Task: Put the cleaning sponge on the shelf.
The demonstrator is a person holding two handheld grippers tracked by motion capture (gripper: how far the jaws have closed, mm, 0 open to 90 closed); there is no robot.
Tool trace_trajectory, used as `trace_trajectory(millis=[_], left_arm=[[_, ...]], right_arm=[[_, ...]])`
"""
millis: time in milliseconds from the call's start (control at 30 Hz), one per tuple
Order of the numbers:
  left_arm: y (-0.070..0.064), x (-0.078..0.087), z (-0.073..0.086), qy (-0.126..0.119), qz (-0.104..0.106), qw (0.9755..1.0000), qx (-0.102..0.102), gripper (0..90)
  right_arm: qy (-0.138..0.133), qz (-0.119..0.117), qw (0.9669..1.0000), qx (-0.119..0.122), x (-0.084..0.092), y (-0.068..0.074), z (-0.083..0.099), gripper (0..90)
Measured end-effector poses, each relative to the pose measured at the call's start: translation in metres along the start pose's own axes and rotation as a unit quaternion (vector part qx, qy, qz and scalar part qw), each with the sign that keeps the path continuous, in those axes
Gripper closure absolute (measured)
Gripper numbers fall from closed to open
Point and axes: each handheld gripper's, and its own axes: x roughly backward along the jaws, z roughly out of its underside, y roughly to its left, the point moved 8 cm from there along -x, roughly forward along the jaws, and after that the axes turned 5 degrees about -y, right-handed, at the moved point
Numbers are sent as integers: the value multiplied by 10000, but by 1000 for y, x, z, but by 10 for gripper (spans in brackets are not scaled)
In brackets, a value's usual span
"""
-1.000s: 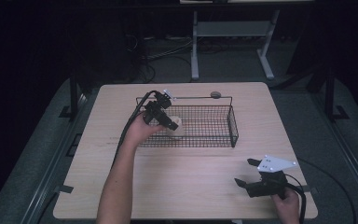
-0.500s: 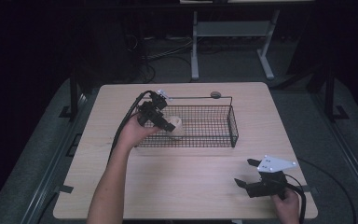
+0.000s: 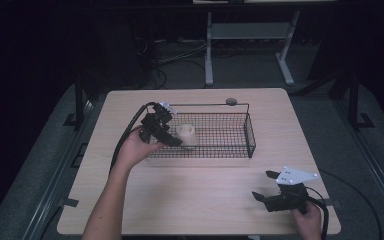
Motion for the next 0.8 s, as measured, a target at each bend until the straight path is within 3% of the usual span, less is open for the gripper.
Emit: trace_trajectory(millis=[800], left_arm=[[-9, 19, 39, -198, 50, 9997, 103, 211]], right_arm=[[36, 50, 10000, -64, 2, -2, 2, 134]])
